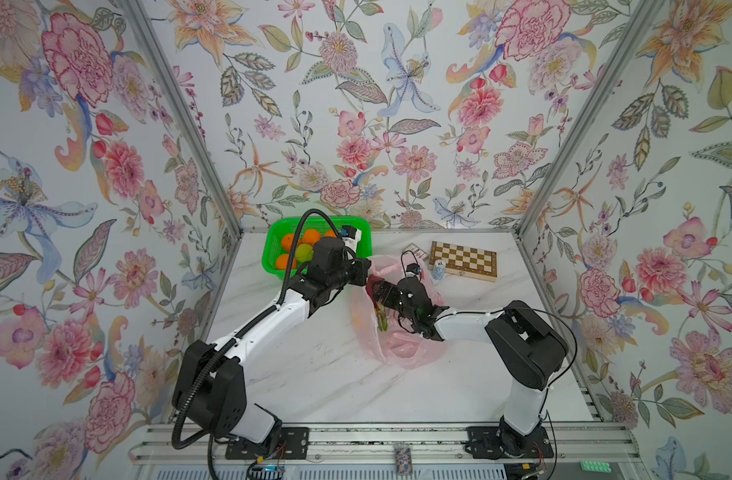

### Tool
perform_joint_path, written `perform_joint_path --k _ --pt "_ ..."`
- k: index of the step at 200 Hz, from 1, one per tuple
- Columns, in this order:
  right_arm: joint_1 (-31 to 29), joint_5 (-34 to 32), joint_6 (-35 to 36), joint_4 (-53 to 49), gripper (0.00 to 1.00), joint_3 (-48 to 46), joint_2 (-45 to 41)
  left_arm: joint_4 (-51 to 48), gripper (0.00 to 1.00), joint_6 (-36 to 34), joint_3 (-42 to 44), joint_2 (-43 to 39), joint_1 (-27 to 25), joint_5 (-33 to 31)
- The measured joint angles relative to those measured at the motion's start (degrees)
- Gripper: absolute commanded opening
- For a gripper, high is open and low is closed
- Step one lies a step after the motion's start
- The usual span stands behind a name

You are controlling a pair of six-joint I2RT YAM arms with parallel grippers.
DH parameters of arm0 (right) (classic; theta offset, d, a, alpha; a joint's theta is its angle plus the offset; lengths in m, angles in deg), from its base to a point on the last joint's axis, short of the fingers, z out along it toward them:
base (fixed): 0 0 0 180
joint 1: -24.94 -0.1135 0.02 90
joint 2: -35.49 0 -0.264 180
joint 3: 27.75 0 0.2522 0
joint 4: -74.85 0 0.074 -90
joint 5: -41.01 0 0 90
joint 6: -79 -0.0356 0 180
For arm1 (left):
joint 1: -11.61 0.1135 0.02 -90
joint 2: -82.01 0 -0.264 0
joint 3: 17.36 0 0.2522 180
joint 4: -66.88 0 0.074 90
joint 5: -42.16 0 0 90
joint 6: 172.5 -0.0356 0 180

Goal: Untie the knot of the plastic bag and take out the fruit
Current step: 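Hold the bag edge with the left gripper while the right grasps the dragon fruit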

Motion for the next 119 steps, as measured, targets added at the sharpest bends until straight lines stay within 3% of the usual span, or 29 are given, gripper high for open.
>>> perform_joint_path --k 62,119 --pt "0.3 4.4 1.8 -0.5 0.98 6.7 9.8 0.0 0.01 0.0 0.3 0.0 0.0 0.0" --pt "0.9 8.5 2.8 -1.4 0.68 9.0 11.2 -0.1 0.01 -0.2 2.6 -0.5 0.0 -0.3"
